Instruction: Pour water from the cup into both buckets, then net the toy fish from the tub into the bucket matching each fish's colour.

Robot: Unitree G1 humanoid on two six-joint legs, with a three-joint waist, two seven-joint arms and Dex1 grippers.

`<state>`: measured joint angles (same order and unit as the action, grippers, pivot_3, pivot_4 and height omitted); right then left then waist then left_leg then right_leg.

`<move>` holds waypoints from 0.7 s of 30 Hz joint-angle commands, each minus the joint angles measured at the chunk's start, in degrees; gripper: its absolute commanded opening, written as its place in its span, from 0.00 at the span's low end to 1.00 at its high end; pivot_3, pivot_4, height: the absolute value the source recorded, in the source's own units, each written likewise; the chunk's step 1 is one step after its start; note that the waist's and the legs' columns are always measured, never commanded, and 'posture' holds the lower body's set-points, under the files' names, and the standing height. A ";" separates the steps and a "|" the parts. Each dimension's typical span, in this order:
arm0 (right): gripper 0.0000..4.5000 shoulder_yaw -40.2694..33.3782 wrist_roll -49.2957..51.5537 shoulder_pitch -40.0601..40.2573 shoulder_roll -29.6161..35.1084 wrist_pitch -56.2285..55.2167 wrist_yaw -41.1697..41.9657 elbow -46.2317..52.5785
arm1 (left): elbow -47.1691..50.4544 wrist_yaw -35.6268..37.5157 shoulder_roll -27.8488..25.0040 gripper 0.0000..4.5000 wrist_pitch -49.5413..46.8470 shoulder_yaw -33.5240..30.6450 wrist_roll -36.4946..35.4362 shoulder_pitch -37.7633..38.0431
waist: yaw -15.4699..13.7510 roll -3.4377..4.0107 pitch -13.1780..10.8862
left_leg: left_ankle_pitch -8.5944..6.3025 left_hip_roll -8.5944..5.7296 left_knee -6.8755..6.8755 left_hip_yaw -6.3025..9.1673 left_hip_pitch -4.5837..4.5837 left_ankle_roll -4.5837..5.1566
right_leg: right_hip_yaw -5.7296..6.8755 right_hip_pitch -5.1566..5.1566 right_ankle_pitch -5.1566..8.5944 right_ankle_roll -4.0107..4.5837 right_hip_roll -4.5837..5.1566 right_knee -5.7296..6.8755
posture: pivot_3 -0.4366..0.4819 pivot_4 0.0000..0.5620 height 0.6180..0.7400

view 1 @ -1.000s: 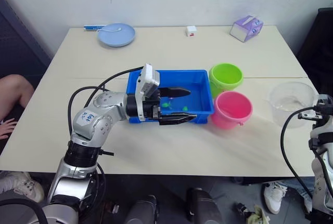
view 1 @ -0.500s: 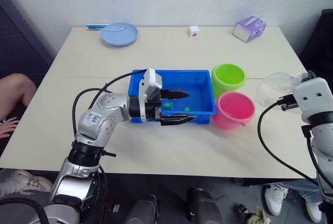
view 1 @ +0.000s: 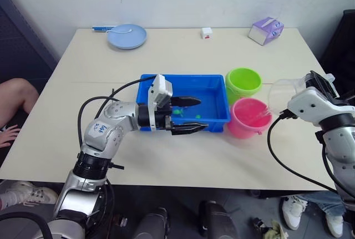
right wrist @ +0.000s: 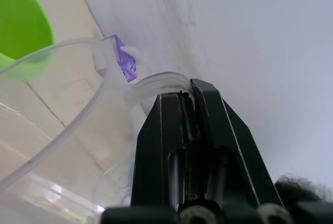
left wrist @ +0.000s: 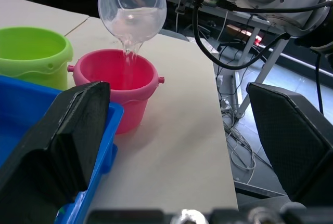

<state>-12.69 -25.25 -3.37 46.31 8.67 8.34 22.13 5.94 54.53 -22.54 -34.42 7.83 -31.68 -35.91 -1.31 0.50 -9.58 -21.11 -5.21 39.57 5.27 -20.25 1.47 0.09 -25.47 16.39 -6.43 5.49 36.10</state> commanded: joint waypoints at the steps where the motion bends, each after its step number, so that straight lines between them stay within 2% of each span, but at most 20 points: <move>1: 0.15 -2.81 2.23 -1.32 -2.47 0.56 0.30 1.31 | 1.29 -0.38 0.46 1.00 1.06 -0.92 -0.09 -0.39 | 0.00 -0.01 0.00 | 0.00 0.01 0.00 0.00 0.00 0.00 | 0.00 0.00 0.00 0.00 0.00 0.00 | 0.48 0.27 1.00; 12: 0.15 -12.15 17.28 -5.21 -12.75 11.56 2.82 0.70 | -2.56 -4.33 3.03 1.00 3.24 -1.91 2.18 -2.30 | 0.00 -0.01 -0.01 | 0.00 0.03 0.03 0.01 0.00 0.00 | 0.01 0.01 -0.01 -0.02 0.00 0.01 | 0.48 0.27 1.00; 21: 0.15 -19.18 33.23 -16.94 -19.35 28.13 1.69 -3.41 | -6.90 -8.52 5.78 1.00 5.40 -2.40 5.10 -4.79 | 0.09 0.00 0.00 | 0.00 0.02 0.03 0.01 0.00 0.00 | 0.00 0.00 -0.01 -0.02 0.02 0.02 | 0.48 0.27 1.00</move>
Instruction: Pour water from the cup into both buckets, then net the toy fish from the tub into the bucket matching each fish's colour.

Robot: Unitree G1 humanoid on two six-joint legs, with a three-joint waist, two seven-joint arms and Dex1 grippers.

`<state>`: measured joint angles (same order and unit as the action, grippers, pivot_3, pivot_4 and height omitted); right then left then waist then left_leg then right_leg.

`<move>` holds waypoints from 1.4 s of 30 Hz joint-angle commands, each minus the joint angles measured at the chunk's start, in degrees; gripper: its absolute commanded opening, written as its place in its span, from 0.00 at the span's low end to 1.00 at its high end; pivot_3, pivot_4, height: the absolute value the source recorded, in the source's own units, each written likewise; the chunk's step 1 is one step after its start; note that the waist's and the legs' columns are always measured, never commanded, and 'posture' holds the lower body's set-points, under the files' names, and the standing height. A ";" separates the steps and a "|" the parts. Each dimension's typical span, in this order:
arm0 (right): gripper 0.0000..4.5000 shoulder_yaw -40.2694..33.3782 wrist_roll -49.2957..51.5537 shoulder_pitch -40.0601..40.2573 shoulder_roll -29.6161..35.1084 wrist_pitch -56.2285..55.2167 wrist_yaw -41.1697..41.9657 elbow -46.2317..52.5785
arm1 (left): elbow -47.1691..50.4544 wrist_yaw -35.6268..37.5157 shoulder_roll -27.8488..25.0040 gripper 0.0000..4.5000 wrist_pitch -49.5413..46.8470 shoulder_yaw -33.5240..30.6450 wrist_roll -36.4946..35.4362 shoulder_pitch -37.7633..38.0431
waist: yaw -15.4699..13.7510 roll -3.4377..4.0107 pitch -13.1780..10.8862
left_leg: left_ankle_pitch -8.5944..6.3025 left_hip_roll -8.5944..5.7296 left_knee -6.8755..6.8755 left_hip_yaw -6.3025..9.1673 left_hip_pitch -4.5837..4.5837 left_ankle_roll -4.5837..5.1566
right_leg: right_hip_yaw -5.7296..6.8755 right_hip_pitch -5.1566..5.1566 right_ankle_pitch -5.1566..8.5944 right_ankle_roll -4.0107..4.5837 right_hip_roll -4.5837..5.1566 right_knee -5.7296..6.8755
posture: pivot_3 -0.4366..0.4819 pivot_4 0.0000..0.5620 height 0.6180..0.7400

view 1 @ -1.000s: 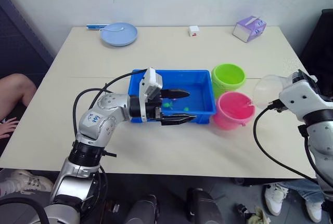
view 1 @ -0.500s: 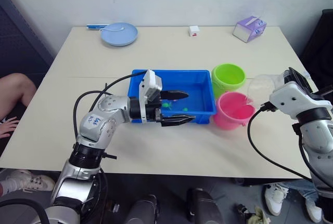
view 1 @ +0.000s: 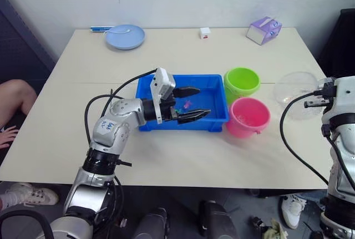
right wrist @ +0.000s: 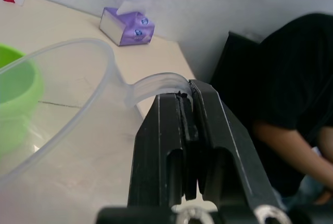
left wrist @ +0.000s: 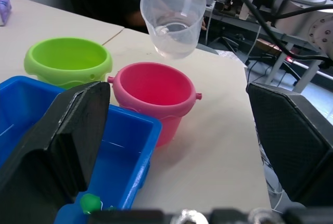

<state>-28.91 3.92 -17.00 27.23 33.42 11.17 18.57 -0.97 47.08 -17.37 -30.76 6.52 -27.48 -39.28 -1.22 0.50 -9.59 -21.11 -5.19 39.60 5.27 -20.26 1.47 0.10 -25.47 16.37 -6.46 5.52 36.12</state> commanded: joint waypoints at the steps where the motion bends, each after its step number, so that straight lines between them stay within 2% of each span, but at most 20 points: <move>1: 0.15 -3.19 4.94 -4.37 -0.43 4.44 -1.38 -0.45 | -0.43 -1.31 0.80 1.00 1.94 -1.09 1.23 -1.56 | 0.01 0.00 0.00 | 0.00 -0.01 0.00 0.00 0.00 0.00 | 0.00 0.00 0.00 0.00 0.01 0.01 | 0.48 0.27 1.00; 8: 0.15 0.46 3.78 -12.53 3.00 2.22 -3.08 -9.87 | -1.63 -1.24 1.58 1.00 3.00 -1.11 1.84 -2.07 | 0.00 0.01 0.00 | 0.00 -0.01 -0.02 -0.01 -0.01 0.00 | 0.00 -0.05 0.00 0.00 0.03 0.04 | 0.48 0.27 1.00; 13: 0.15 7.91 -0.75 -18.38 7.36 -5.53 -2.13 -20.79 | -2.42 -1.11 1.61 1.00 3.63 -1.30 2.49 -2.53 | 0.31 0.00 0.00 | 0.02 -0.07 -0.01 -0.11 -0.02 0.03 | -0.04 -0.05 -0.02 -0.03 0.05 0.02 | 0.48 0.27 1.00; 20: 0.15 18.04 -7.73 -23.99 10.28 -17.14 -0.99 -33.39 | -4.11 -1.79 1.54 1.00 4.44 -1.97 3.57 -3.47 | 1.17 0.00 0.00 | 0.02 -0.03 -0.05 -0.11 -0.04 0.03 | -0.02 -0.10 -0.02 -0.03 0.05 0.02 | 0.48 0.27 1.00; 29: 0.15 28.74 -19.30 -31.45 13.26 -30.43 -4.37 -46.30 | -3.12 -1.86 0.89 1.00 4.08 -2.18 3.55 -2.97 | 1.54 0.00 0.00 | 0.02 -0.01 -0.09 -0.12 -0.05 0.03 | -0.02 -0.14 -0.02 -0.03 0.05 0.01 | 0.48 0.27 1.00; 34: 0.15 32.97 -24.56 -34.05 14.03 -36.14 -6.38 -50.51 | -2.84 -1.93 0.70 1.00 4.07 -2.11 3.56 -2.78 | 1.50 0.00 0.00 | 0.02 -0.01 -0.09 -0.12 -0.06 0.03 | -0.02 -0.14 -0.02 -0.03 0.06 -0.08 | 0.48 0.27 1.00; 42: 0.15 42.49 -38.60 -37.51 17.35 -45.06 -12.26 -53.71 | -2.32 -2.23 0.57 1.00 3.92 -2.13 3.52 -2.51 | 1.55 0.00 0.00 | 0.02 -0.02 -0.09 -0.11 -0.08 0.02 | -0.01 -0.17 -0.02 -0.03 0.05 -0.09 | 0.48 0.27 1.00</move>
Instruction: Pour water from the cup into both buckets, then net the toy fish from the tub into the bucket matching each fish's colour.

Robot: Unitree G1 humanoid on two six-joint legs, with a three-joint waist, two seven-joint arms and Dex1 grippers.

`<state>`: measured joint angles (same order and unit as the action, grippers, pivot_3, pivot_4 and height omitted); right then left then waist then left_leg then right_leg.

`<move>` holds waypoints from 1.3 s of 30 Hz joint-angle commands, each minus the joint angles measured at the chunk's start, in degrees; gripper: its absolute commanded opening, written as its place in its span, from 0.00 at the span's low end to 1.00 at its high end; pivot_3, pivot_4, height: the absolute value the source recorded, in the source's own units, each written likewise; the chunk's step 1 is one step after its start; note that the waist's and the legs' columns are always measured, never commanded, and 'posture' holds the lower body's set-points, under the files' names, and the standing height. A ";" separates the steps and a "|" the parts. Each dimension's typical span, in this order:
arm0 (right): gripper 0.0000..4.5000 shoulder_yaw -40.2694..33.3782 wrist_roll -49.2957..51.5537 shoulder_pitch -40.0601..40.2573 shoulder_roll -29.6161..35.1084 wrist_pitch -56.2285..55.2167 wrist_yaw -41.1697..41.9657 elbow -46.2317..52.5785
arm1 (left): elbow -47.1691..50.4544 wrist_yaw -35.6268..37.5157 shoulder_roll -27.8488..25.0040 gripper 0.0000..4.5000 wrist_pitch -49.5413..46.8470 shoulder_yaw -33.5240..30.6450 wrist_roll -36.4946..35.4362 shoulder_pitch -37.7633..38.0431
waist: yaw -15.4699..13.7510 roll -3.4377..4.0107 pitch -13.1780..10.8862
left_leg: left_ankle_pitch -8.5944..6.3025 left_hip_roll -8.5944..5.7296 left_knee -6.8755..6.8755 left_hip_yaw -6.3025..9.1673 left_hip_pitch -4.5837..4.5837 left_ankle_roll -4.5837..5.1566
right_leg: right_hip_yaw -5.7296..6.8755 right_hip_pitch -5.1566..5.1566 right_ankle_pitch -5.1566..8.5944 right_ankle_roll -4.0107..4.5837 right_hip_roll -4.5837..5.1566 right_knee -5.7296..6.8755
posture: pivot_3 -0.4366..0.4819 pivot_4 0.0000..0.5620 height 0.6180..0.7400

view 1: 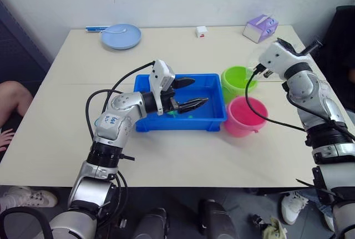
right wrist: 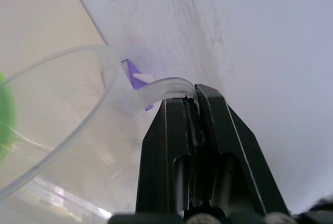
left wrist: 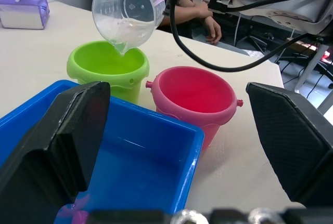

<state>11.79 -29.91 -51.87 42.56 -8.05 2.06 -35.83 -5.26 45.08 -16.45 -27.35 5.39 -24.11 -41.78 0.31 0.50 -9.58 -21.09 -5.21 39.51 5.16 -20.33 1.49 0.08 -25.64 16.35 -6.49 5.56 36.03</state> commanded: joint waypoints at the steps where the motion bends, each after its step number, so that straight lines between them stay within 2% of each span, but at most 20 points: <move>1: 0.15 2.69 -6.23 -2.99 2.37 -4.58 -3.93 0.46 | 2.05 -0.27 -0.34 1.00 0.51 -0.96 0.15 0.03 | 0.02 0.00 0.00 | 0.00 0.00 0.00 0.00 0.00 0.00 | 0.00 0.00 0.00 0.00 0.00 0.00 | 0.48 0.27 1.00; 7: 0.15 6.47 -13.33 -4.10 3.75 -8.17 -7.23 0.89 | 1.86 -0.47 -0.18 1.00 0.58 -0.88 0.11 0.04 | 0.05 0.00 0.00 | 0.00 0.01 0.00 0.00 0.00 -0.01 | 0.00 0.00 0.00 0.00 -0.02 -0.02 | 0.48 0.27 1.00; 14: 0.15 7.10 -16.85 -4.13 4.32 -10.12 -8.81 1.59 | 1.64 -0.36 -0.08 1.00 0.70 -0.66 0.20 0.05 | 0.00 0.00 0.00 | 0.00 0.00 0.00 0.00 0.00 -0.01 | 0.00 0.00 0.00 0.00 -0.03 -0.01 | 0.48 0.27 1.00; 19: 0.15 6.79 -17.50 -3.84 4.28 -10.63 -8.88 1.94 | 1.63 -0.25 -0.11 1.00 0.63 -0.61 0.18 0.00 | 0.05 0.00 0.00 | 0.00 0.00 0.00 0.00 0.00 -0.01 | 0.00 0.00 0.00 0.00 -0.04 -0.01 | 0.48 0.27 1.00; 24: 0.15 4.31 -13.89 -2.75 3.70 -9.98 -7.74 1.15 | 1.92 -0.24 -0.01 1.00 0.46 -0.62 -0.03 0.12 | 0.06 0.00 0.00 | 0.00 0.01 0.00 0.00 0.00 -0.02 | 0.00 0.00 0.00 0.00 -0.04 -0.01 | 0.48 0.27 1.00; 28: 0.15 -5.64 0.34 0.68 0.10 -4.72 -3.33 1.47 | 3.36 0.68 -0.16 1.00 -0.60 -0.46 -1.07 0.60 | -0.06 -0.01 0.00 | 0.00 0.02 0.01 0.01 0.00 -0.01 | 0.03 0.03 0.00 0.00 -0.03 -0.02 | 0.48 0.27 1.00; 32: 0.15 -15.15 11.26 6.15 -2.43 2.48 0.45 9.26 | 6.29 2.91 -0.79 1.00 -2.53 -0.70 -3.23 1.61 | -0.10 0.00 0.00 | 0.00 0.02 0.06 0.13 -0.06 -0.01 | 0.12 0.09 0.00 -0.01 -0.01 0.05 | 0.48 0.27 1.00; 37: 0.15 -34.53 31.80 17.89 -9.97 22.88 2.89 30.59 | 11.98 7.91 -3.05 1.00 -7.19 -0.98 -8.63 3.86 | -0.08 0.00 0.00 | -0.01 0.09 0.06 0.21 -0.09 -0.03 | 0.14 0.06 -0.01 -0.03 -0.01 0.15 | 0.48 0.27 1.00; 39: 0.15 -40.04 37.90 22.19 -12.77 30.26 2.53 38.48 | 12.88 8.80 -3.81 1.00 -8.38 -1.05 -9.66 4.15 | -0.22 0.00 0.00 | -0.01 0.09 0.09 0.27 -0.09 -0.04 | 0.15 0.08 -0.01 -0.02 0.00 0.18 | 0.48 0.27 1.00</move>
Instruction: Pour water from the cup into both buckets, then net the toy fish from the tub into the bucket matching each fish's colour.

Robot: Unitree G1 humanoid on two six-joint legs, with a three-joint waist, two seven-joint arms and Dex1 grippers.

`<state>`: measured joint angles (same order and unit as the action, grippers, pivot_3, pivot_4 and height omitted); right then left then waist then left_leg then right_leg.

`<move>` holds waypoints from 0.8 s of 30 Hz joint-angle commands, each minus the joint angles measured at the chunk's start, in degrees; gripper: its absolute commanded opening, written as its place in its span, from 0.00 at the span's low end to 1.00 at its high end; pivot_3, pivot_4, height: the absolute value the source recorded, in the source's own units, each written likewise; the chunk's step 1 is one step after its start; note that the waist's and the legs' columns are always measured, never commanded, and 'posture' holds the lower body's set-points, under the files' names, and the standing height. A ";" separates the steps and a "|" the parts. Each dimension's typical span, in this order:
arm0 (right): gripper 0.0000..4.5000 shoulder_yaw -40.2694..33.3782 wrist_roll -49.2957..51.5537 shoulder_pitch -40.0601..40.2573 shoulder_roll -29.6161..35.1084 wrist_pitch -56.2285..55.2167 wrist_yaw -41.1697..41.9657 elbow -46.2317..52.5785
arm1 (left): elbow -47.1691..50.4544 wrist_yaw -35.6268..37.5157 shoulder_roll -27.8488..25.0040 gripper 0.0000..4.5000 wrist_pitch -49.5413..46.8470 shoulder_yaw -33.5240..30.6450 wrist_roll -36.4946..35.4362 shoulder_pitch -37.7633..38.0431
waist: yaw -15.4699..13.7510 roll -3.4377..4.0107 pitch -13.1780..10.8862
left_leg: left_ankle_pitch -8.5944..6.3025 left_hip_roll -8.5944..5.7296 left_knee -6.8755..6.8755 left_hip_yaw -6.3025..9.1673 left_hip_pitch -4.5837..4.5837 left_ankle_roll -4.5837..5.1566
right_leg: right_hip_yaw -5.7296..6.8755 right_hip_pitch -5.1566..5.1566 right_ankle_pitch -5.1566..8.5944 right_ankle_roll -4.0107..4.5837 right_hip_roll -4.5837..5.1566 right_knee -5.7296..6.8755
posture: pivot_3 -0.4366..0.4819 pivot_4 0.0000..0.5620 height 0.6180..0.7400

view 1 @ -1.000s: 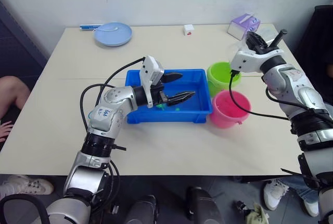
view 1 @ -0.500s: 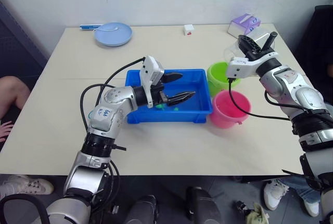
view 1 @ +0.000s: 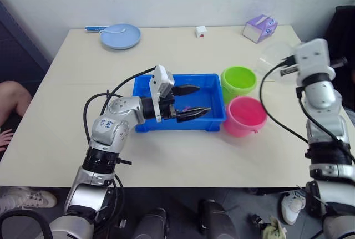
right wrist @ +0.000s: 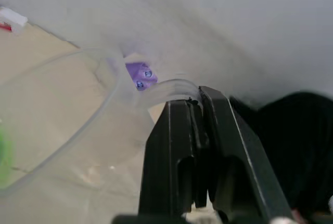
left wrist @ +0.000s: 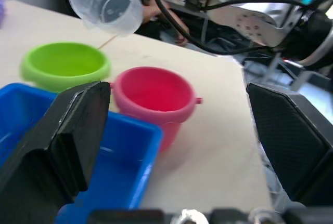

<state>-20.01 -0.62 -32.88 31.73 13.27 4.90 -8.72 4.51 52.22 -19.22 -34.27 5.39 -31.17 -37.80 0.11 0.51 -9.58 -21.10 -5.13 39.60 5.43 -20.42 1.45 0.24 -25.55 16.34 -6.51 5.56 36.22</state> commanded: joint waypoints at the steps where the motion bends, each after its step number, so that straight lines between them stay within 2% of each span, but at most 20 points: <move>1: 0.15 -13.16 14.27 6.75 -5.48 13.50 -1.88 16.71 | 3.36 2.53 -1.43 1.00 -2.35 -1.14 -3.60 0.25 | -0.15 0.00 0.00 | 0.00 -0.04 0.06 0.01 0.00 0.00 | 0.00 0.02 0.00 0.00 0.01 0.02 | 0.48 0.27 1.00; 4: 0.15 -20.64 22.86 13.09 -11.87 20.08 -4.85 25.74 | 3.86 4.40 -2.43 1.00 -4.12 -1.39 -5.71 0.37 | -0.30 0.01 0.01 | -0.01 -0.03 0.09 0.14 0.00 -0.02 | 0.01 0.08 0.00 0.00 0.00 0.08 | 0.48 0.27 1.00; 9: 0.15 -26.82 32.57 18.86 -19.64 21.99 -8.93 30.82 | 4.96 8.09 -4.46 1.00 -6.83 -1.38 -9.02 0.09 | 0.04 0.07 0.02 | -0.01 -0.11 0.10 0.07 0.05 -0.01 | -0.12 0.04 0.00 0.01 0.00 0.22 | 0.48 0.27 1.00; 15: 0.15 -24.77 32.82 24.62 -22.54 17.50 -8.78 29.79 | 5.73 11.96 -6.97 1.00 -7.38 0.13 -9.23 -0.24 | 0.11 0.11 0.04 | -0.01 -0.10 -0.06 0.03 0.18 -0.01 | -0.28 0.02 0.02 0.04 -0.06 0.24 | 0.48 0.27 1.00; 24: 0.15 -19.82 28.46 30.41 -24.37 5.35 -5.95 21.73 | 5.92 11.79 -6.68 1.00 -7.00 0.22 -9.03 -0.37 | 0.01 0.13 0.05 | -0.01 -0.12 -0.07 0.03 0.19 -0.01 | -0.29 0.03 0.02 0.04 -0.06 0.22 | 0.48 0.27 1.00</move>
<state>-40.27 29.39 -3.18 7.39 22.64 -2.00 13.56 8.35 63.67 -25.87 -41.86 5.71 -39.55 -37.39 0.12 0.64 -9.53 -21.11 -5.25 39.53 5.45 -20.23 1.44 -0.05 -25.53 16.36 -6.48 5.50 36.44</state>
